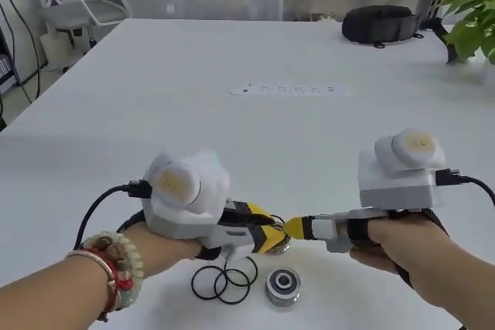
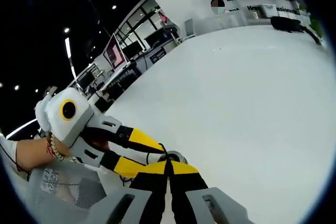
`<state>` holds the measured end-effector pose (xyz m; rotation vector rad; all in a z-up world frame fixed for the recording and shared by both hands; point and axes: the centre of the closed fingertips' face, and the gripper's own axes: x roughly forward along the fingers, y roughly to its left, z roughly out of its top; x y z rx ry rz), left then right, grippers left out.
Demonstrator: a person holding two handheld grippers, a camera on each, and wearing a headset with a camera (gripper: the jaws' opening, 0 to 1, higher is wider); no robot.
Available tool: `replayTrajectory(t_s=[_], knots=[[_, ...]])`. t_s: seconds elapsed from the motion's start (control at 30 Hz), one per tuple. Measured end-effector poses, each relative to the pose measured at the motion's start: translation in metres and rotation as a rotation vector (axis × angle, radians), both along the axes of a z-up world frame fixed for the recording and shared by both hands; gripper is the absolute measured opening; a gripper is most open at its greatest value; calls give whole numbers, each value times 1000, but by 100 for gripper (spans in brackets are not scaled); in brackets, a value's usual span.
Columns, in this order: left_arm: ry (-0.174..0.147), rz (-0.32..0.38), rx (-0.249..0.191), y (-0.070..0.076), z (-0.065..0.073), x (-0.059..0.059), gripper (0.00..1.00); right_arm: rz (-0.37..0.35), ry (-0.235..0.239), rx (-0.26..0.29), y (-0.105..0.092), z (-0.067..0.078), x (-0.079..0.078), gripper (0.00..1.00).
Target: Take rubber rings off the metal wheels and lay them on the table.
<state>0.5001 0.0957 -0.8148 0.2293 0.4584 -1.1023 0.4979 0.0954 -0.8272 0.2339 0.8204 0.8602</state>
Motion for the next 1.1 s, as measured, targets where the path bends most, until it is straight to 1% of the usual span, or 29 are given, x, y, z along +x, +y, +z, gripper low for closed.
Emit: replayTrajectory(t_s=[0.03, 0.07, 0.1, 0.13, 0.17, 0.2, 0.23, 0.27, 0.3, 0.33, 0.37, 0.43, 0.47, 0.5, 0.53, 0.57, 0.6, 0.67, 0.73, 0.77, 0.83, 0.87, 0.93, 0.97, 1.1], knots=[[1, -1, -1, -1, 3, 0, 12, -2, 0, 4, -1, 1, 1, 0], [-5, -9, 2, -2, 5, -2, 13, -6, 0, 9, 0, 2, 1, 0], [-30, -26, 0, -4, 9, -3, 14, -9, 1, 12, 0, 2, 2, 0], [-33, -29, -10, -5, 13, -4, 16, -10, 1, 11, 0, 3, 2, 0], [-23, -36, -36, -8, 19, -6, 17, -10, 0, 9, -1, 3, 1, 0], [-8, -41, -47, -10, 22, -8, 18, -10, 0, 9, -1, 3, 2, 0], [-3, -52, -42, -11, 24, -10, 19, -10, 2, 11, -1, 3, 2, 0], [-13, -67, -31, -12, 25, -12, 19, -10, 1, 12, -1, 3, 2, 0], [-46, -94, -7, -12, 26, -13, 19, -11, 0, 12, -1, 3, 2, 0], [-60, -91, -6, -11, 29, -13, 20, -11, -4, 11, -1, 3, 3, 0], [-56, -91, -9, -11, 30, -14, 22, -10, -5, 12, -1, 3, 4, 0], [-37, -92, -16, -10, 33, -14, 26, -9, -2, 17, 0, 4, 4, 0], [-31, -89, -10, -8, 33, -13, 28, -9, -4, 17, -1, 4, 4, 0], [-31, -90, -1, -6, 32, -13, 30, -10, -5, 17, -1, 4, 5, 0], [-27, -96, 22, -3, 30, -13, 31, -13, -4, 21, -2, 4, 6, 0], [-17, -97, 38, -1, 29, -14, 33, -14, -4, 23, -2, 4, 6, 0], [-17, -97, 49, 0, 28, -14, 33, -17, -2, 27, -2, 5, 7, 0], [-28, -106, 64, 3, 29, -14, 34, -20, 0, 32, -2, 5, 8, 0], [-23, -107, 66, 5, 32, -14, 35, -21, -1, 32, -2, 5, 9, 0], [-10, -103, 60, 6, 35, -14, 36, -23, -3, 31, -3, 6, 9, 0], [0, -99, 55, 8, 39, -15, 39, -30, -8, 31, -4, 7, 11, 0], [-2, -96, 56, 9, 40, -15, 40, -32, -9, 34, -4, 7, 11, 0], [-20, -87, 64, 14, 45, -12, 40, -39, -5, 46, -4, 9, 12, 0], [-30, -86, 66, 16, 49, -12, 40, -42, -5, 48, -4, 9, 12, 0], [-48, -78, 67, 25, 62, -13, 43, -43, -3, 53, -3, 10, 11, 0]])
